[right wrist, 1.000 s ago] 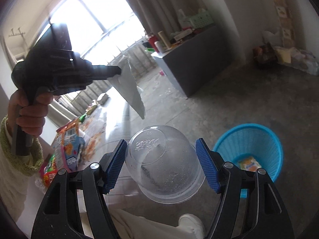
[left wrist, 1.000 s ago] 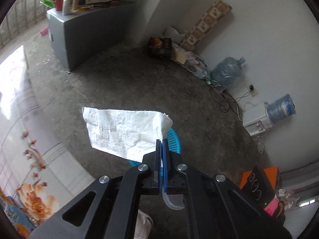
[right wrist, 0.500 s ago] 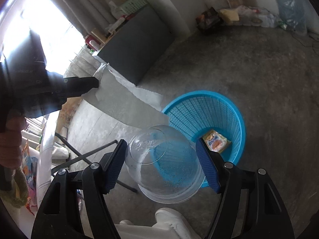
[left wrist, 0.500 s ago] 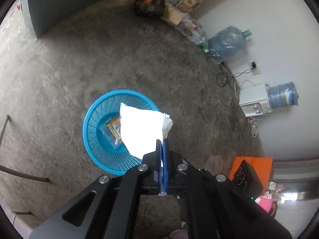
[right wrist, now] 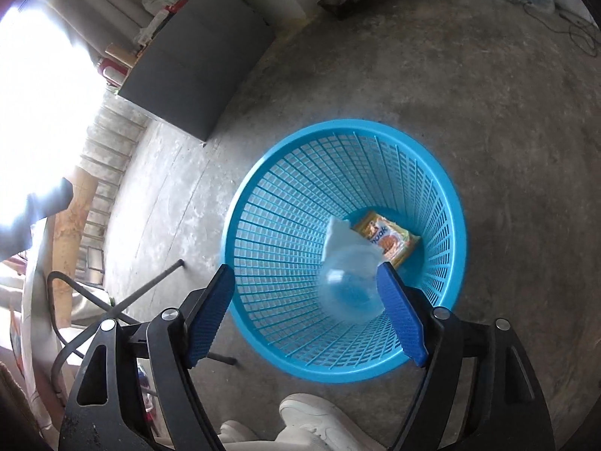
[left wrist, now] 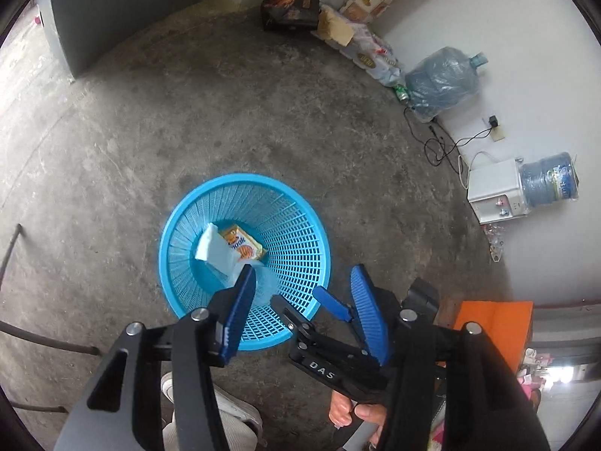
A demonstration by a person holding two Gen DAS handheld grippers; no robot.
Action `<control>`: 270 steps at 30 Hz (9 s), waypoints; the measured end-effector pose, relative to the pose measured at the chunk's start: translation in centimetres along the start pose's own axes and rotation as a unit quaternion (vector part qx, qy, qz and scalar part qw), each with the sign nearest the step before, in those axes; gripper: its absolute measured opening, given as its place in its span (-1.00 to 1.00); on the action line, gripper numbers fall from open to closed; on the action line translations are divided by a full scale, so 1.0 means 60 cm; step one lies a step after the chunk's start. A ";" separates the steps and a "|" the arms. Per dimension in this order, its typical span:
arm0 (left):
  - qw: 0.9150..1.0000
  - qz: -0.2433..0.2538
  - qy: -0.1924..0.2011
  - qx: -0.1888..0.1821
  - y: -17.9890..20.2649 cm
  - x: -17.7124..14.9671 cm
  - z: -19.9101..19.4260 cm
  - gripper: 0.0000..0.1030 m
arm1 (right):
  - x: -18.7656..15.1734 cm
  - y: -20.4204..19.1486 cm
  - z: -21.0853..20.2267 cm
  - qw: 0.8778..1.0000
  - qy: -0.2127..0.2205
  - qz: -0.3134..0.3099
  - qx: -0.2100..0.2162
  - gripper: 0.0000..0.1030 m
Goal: Collect trash
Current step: 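Drop the tissue and the cup into the blue wastebasket from both grippers, then grasp the green snack bag with the left gripper while the right gripper grasps a pink snack bag, then carry both bags to the blue wastebasket and open both grippers over it, then grasp the blue medicine box with the right gripper while the left gripper grasps a red wrapper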
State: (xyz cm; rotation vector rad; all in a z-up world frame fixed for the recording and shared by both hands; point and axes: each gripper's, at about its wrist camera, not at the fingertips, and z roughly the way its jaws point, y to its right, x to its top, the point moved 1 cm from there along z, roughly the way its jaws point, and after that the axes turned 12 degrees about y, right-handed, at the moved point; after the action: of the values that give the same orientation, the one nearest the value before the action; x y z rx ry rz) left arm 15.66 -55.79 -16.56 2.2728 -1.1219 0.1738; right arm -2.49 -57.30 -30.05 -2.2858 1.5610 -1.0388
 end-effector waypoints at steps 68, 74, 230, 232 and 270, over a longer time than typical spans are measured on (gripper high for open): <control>0.784 -0.419 0.458 0.024 -0.558 -0.740 -0.803 0.52 | -0.161 -0.672 -0.051 0.879 -0.241 -0.101 0.399 0.82; 0.787 -0.416 0.455 0.012 -0.555 -0.731 -0.796 0.26 | -0.163 -0.693 -0.042 0.866 -0.261 -0.101 0.414 0.73; 0.834 -0.218 0.436 0.258 -0.393 -0.632 -0.767 0.45 | -0.263 -0.650 -0.330 0.851 0.051 -0.439 0.285 0.84; 0.837 -0.219 0.436 0.248 -0.400 -0.625 -0.762 0.45 | -0.258 -0.683 -0.315 0.833 0.036 -0.445 0.326 0.84; 0.865 -0.262 0.419 0.090 -0.476 -0.505 -0.694 -0.22 | -0.306 -0.820 -0.128 0.721 -0.096 -0.598 0.335 0.56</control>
State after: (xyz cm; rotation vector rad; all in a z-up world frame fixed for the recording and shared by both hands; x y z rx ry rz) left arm 23.83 1.59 -6.40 2.1743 -0.0274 0.9613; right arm 25.54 -18.37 -7.38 -2.4845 -0.5912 -1.1683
